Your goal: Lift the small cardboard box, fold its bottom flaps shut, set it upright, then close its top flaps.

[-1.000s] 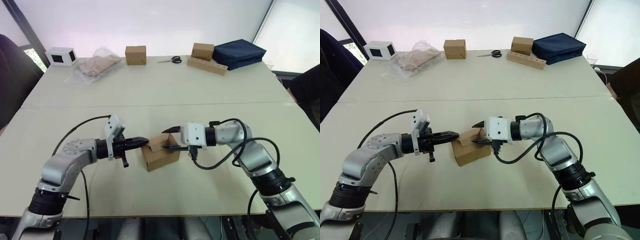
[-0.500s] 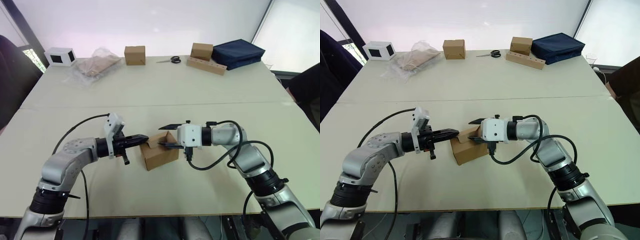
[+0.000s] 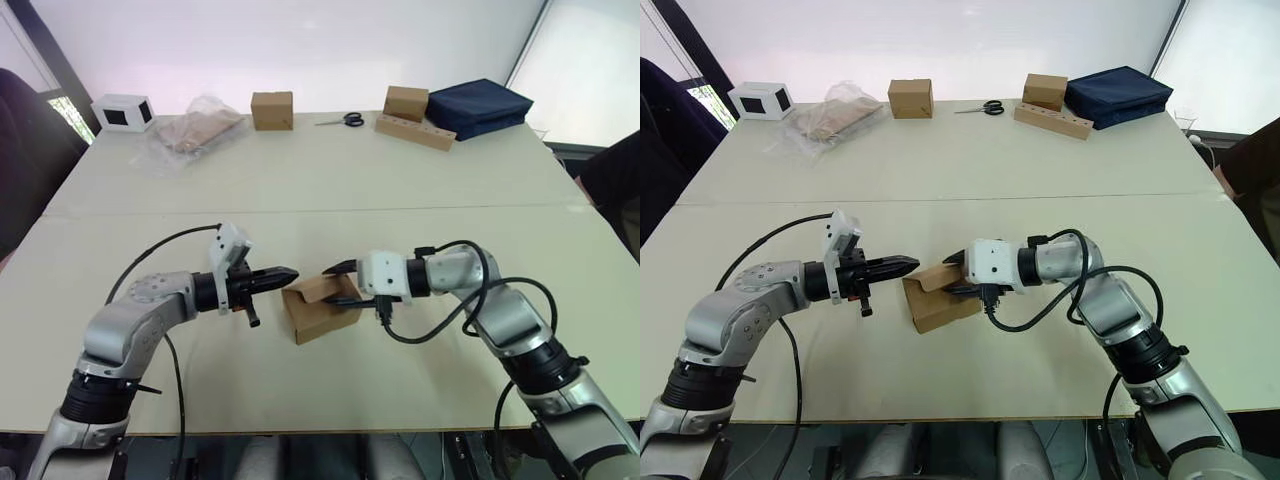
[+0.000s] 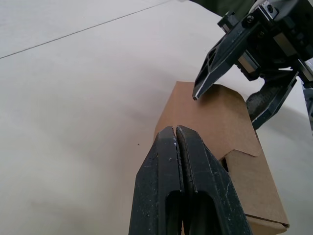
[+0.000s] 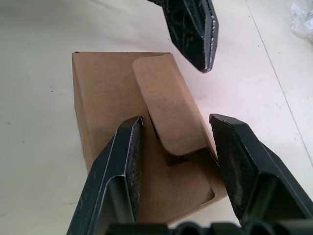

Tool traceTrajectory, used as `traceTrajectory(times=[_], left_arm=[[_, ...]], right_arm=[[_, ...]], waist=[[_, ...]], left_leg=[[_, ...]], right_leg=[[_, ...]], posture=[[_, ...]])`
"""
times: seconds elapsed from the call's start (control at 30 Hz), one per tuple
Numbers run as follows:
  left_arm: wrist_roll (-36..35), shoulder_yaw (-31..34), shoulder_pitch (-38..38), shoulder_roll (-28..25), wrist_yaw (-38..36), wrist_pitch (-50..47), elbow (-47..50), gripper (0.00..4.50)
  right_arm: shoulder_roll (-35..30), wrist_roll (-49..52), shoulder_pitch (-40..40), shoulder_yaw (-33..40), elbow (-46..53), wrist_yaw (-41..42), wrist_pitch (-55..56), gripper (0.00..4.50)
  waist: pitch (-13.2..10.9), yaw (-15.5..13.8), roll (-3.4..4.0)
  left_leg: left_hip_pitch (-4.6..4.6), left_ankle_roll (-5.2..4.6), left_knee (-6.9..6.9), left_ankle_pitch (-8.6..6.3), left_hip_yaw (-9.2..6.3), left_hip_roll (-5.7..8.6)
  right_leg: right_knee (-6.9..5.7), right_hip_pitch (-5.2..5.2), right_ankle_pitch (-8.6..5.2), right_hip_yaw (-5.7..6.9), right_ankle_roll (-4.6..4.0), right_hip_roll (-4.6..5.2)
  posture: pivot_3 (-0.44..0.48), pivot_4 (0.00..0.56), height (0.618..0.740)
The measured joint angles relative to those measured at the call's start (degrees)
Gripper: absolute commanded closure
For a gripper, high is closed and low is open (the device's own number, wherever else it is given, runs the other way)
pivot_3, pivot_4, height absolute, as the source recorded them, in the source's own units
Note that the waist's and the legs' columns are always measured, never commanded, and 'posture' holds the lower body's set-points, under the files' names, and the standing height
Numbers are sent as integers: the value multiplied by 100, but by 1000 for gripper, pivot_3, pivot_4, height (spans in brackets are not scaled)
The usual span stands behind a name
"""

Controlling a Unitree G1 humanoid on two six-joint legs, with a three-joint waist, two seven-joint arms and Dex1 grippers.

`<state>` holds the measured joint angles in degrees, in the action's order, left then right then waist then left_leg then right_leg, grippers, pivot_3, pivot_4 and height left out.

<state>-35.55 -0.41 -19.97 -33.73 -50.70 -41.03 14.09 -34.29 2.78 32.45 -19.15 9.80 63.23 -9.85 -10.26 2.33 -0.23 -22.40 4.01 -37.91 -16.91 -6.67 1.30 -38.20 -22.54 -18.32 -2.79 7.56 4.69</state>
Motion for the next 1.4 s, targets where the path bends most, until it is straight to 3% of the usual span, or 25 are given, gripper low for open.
traceTrajectory(times=[0.67, 1.4], left_arm=[[230, -116, 115, 3, -85, 184, 57, 4500], [-4, -27, 117, 140, 84, 30, 51, 4500]], right_arm=[[-221, 818, -34, 262, 419, 393, -757, 2287], [3, -221, 186, -54, -237, -123, 468, 2287]], waist=[[0, 2, 0], [0, 5, 0]], left_leg=[[0, -8, 0, -5, -1, 0], [0, 1, 0, 0, 0, 0]], right_leg=[[0, -1, 0, 0, 0, 0], [0, -1, 0, 0, 0, 0]], posture=[[0, 150, 740], [0, 150, 740]])
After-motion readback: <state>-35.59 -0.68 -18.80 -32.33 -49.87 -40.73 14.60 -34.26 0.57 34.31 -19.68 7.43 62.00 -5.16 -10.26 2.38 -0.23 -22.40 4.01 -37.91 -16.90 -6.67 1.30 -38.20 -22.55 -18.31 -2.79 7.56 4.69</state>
